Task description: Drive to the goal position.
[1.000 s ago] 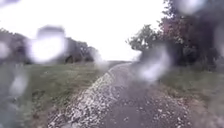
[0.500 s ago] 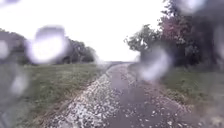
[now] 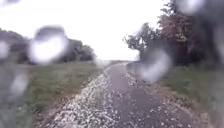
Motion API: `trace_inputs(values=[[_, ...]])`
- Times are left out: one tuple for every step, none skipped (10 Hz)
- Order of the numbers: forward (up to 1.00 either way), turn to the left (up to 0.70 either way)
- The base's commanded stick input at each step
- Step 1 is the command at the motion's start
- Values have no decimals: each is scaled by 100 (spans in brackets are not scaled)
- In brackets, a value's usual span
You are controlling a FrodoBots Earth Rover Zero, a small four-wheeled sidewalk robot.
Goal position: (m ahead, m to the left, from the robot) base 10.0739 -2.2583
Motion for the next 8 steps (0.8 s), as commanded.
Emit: trace_inputs(values=[[70, -14], [70, -14], [70, -14], [70, -14], [70, -14], [70, -14], [70, -14], [70, -14]])
